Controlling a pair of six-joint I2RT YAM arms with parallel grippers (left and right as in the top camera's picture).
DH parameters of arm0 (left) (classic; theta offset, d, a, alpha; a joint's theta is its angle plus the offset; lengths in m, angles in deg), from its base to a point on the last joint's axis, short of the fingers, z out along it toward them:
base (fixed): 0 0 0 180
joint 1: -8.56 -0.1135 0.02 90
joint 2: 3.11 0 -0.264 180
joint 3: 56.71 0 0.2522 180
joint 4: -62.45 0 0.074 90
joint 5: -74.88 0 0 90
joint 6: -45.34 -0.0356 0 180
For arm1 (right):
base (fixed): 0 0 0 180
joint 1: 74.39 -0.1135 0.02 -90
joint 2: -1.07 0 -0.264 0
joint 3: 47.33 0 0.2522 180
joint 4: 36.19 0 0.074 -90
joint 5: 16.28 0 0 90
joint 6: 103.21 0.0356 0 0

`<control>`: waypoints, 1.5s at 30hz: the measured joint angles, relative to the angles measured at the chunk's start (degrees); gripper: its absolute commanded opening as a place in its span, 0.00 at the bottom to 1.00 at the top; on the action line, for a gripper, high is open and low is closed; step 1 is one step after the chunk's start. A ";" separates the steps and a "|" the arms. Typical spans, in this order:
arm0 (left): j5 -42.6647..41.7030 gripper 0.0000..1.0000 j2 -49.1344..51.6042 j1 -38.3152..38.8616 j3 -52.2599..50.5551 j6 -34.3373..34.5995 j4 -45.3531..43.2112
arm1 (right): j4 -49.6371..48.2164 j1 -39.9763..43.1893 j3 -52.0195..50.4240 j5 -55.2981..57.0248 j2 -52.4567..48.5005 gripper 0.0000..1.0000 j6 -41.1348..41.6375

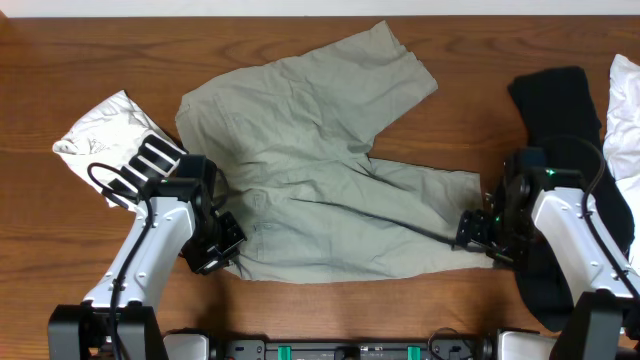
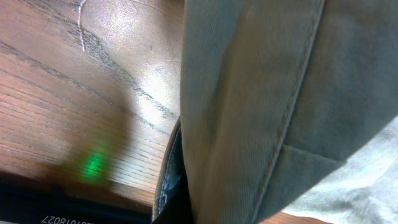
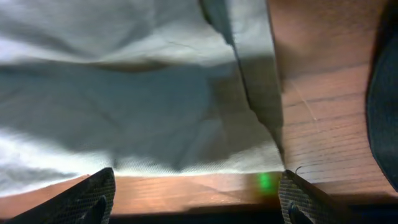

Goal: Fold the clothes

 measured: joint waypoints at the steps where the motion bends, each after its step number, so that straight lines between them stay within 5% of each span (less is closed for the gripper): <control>1: 0.00 0.08 0.00 0.00 0.00 -0.17 0.00 | -0.52 0.00 -0.50 0.28 0.00 0.82 0.50; 6: 0.00 0.08 0.00 0.00 0.00 -1.09 -0.02 | -6.16 0.00 -3.87 1.33 0.02 0.80 2.25; 9: 0.00 0.08 0.00 0.00 0.00 -1.18 -0.04 | -9.07 -0.02 -6.23 1.25 0.02 0.67 2.84; 15: -0.02 0.06 0.00 0.00 0.00 -1.20 0.07 | -10.27 0.00 -7.04 1.03 0.02 0.01 3.72; 35: -0.48 0.06 -0.28 0.00 0.00 -5.05 5.62 | -10.38 -0.02 1.07 1.92 13.14 0.01 0.59; 45: -1.88 0.06 -15.54 0.00 2.49 -5.75 14.43 | -11.82 -0.02 1.29 3.82 20.87 0.02 -0.22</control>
